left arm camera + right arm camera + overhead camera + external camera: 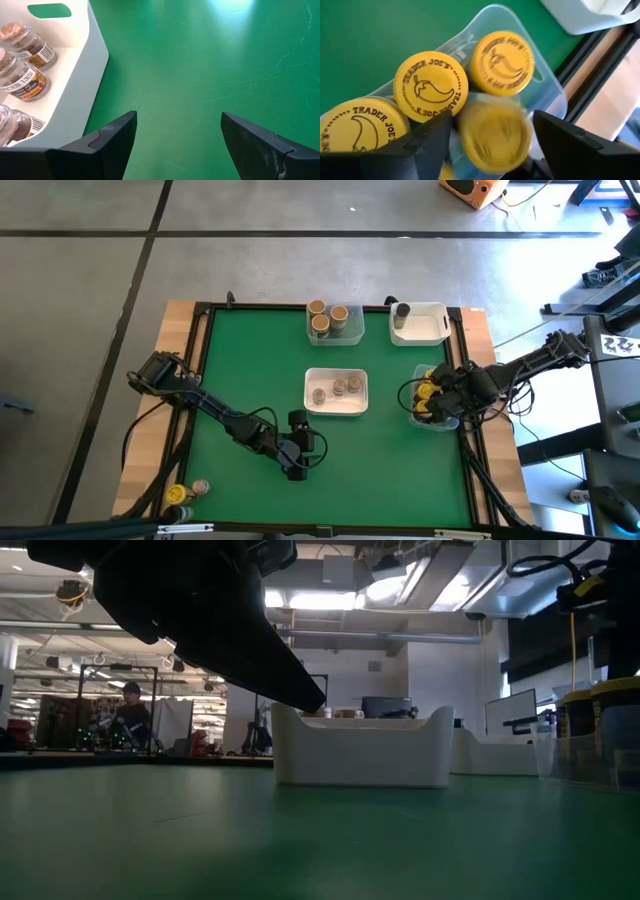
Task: Sort spices by type
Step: Put the yellow seasoning can into the bottom transparent bin, then put the brown seasoning bottle into the bottom white bin
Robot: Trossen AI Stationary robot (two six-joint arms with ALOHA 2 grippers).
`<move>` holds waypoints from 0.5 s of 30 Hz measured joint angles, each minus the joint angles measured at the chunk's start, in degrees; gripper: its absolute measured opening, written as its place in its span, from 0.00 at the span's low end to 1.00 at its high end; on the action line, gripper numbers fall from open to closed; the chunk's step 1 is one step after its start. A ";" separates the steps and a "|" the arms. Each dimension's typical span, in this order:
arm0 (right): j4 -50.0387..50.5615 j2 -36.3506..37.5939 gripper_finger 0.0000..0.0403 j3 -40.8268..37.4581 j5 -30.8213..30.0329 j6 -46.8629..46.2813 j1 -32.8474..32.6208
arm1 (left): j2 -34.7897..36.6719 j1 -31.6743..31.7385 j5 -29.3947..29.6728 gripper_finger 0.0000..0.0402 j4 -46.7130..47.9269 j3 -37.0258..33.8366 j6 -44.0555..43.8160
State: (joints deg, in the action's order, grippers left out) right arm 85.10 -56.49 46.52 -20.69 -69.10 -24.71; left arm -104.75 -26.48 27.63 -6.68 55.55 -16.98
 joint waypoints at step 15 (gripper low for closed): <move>3.32 -0.06 0.91 6.34 0.73 1.54 -0.02 | 0.00 0.01 -0.01 0.71 0.00 0.00 0.03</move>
State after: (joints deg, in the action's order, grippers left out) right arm 88.43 -56.54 52.86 -19.95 -67.56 -24.73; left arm -104.75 -26.47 27.62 -6.68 55.55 -16.96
